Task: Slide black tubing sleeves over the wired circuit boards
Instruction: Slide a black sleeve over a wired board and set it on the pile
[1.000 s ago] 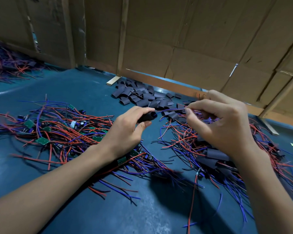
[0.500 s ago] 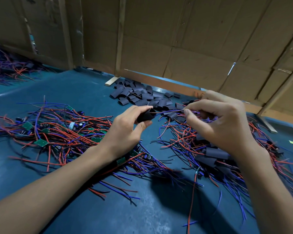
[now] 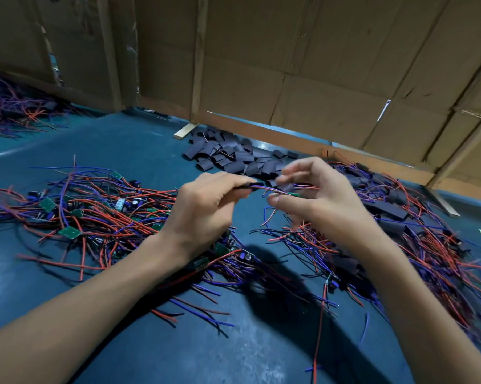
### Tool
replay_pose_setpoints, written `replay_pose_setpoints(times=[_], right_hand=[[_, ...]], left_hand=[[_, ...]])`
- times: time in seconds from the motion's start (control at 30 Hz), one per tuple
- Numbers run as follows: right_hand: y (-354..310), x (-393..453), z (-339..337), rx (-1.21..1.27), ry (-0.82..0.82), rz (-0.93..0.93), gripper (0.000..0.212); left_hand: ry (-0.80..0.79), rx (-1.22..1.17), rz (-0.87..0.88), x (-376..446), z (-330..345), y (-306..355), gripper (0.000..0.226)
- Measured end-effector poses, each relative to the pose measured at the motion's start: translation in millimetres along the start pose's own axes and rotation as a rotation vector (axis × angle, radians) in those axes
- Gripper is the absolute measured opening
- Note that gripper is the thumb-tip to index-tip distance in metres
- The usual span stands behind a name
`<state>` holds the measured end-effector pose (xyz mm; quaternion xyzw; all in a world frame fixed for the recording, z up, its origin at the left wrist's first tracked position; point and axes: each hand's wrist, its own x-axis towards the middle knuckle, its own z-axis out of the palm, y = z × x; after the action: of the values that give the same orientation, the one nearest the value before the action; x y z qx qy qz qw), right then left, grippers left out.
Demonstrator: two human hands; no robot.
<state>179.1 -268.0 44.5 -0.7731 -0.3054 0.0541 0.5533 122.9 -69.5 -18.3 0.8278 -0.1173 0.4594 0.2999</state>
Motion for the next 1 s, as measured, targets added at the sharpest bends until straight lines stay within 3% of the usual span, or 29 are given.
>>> replay_pose_setpoints(times=[0.13, 0.27, 0.4, 0.47, 0.6, 0.7, 0.83, 1.0], right_hand=[[0, 1, -24, 0.046, -0.092, 0.107, 0.037], [-8, -1, -40, 0.133, -0.133, 0.134, 0.037], [-13, -5, -24, -0.162, -0.051, 0.04, 0.017], [-10, -4, -8, -0.134, -0.026, 0.006, 0.017], [-4, -2, 2, -0.126, 0.14, -0.021, 0.019], [-6, -3, 0, -0.154, 0.064, -0.055, 0.005], [-8, -4, 1, -0.289, -0.003, -0.099, 0.018], [-9, -2, -3, -0.234, 0.015, -0.042, 0.011]], left_hand=[[0.025, 0.007, -0.023, 1, -1, -3, 0.021], [-0.072, 0.151, 0.147, 3, -7, -5, 0.029], [-0.155, 0.229, 0.3, 4, -2, 3, 0.037], [-0.173, 0.232, 0.339, 2, 0, 7, 0.035], [-0.196, 0.266, 0.34, 4, -3, 6, 0.037], [-0.217, 0.267, 0.332, 4, -2, 4, 0.04], [-0.227, 0.262, 0.336, 3, -1, 2, 0.042], [-0.233, 0.279, 0.335, 4, 0, 2, 0.05]])
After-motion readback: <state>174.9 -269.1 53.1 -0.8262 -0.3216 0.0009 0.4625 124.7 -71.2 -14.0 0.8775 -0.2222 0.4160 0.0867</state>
